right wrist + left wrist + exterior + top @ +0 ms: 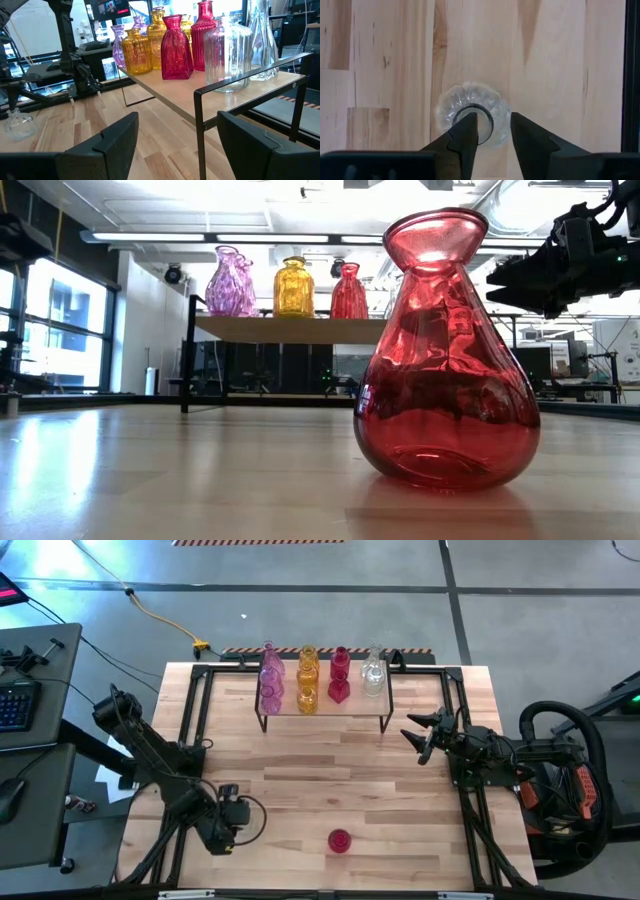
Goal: Sort vases onto shelf
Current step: Put the transparent vase on the shelf and align it with the other transparent vases
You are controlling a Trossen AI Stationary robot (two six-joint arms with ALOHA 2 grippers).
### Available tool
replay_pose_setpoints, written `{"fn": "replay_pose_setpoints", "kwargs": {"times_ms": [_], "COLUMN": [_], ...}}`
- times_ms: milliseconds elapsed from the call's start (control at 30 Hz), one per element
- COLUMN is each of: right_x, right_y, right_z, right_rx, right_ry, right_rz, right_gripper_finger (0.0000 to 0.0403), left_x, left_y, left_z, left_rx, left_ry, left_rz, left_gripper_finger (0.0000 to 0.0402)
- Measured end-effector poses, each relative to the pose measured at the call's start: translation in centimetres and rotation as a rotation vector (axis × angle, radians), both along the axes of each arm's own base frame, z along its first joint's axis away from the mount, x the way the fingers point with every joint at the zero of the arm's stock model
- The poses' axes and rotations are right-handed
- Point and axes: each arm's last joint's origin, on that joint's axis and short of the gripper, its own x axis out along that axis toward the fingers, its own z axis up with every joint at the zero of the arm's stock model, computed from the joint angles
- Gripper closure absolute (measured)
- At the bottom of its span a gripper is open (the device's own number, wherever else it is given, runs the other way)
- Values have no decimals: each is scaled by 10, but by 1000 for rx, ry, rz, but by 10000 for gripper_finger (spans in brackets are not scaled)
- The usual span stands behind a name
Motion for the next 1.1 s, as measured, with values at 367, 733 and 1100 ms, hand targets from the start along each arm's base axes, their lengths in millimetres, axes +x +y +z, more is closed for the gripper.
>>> {"fn": "replay_pose_setpoints", "kwargs": {"times_ms": [367, 733, 1100], "right_x": [0, 0, 0], "right_y": [0, 0, 0], "right_z": [0, 0, 0], "right_rx": [0, 0, 0], "right_ry": [0, 1, 1], "right_rz": [0, 0, 0], "right_gripper_finger": [148, 148, 148], "left_x": [0, 1, 3], "left_y": [2, -1, -4], "left_z": [0, 5, 21], "left_rx": [19, 22, 53], "left_ry": [8, 21, 41], "left_rz": [-30, -57, -103], "left_gripper_finger": [385, 397, 398]}}
